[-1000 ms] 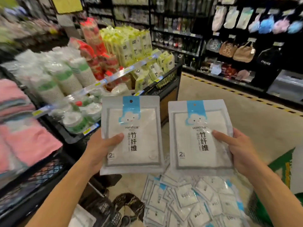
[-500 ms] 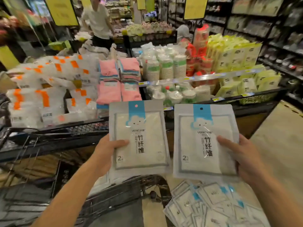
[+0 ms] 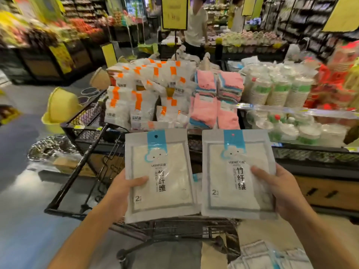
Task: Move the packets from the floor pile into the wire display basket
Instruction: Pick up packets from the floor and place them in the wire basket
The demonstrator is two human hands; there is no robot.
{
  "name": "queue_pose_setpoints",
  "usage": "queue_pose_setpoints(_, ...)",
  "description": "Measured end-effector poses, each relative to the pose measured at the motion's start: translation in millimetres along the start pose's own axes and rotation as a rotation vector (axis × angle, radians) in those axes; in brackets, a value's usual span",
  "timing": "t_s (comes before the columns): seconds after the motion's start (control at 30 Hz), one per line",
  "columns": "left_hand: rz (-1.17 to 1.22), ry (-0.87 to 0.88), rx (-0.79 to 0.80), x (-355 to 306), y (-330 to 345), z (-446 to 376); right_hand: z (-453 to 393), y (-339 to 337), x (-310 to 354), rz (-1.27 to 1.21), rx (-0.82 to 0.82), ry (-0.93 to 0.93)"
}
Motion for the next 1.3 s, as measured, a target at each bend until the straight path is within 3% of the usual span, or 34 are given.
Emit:
queue_pose_setpoints(0.33,-0.012,-0.074,-0.08,18.7,-92.0,-53.1,-43.9,90.8,-41.3,0.055,0.016,0.102)
queue_pose_setpoints(0.87,-0.061,-0.28,-0.175,98.9,-62.6,-171.7,-214.1,89.2,-90.1,0.13,0.069,0.274)
queue_pose_setpoints(1.07,-0.136,-0.356,-0.267,150.1,-59.5,-206.6,-261.3,89.4,-143.5,0.15,0.059,0.383)
queue_pose_setpoints(1.3,-0.179,-0.451,-0.235,241.6,-73.2,-274.8,-319.3,94.4,-230.2,0.263,-0.06,0.521)
Point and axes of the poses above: each hand's wrist, its own z-axis away from the middle knuckle, its own y-axis out of the palm, x = y × z, the point moved 4 cm from there along -z, towards the middle knuckle, and after that the axes turned 11 degrees about y, right-handed, at the moved point
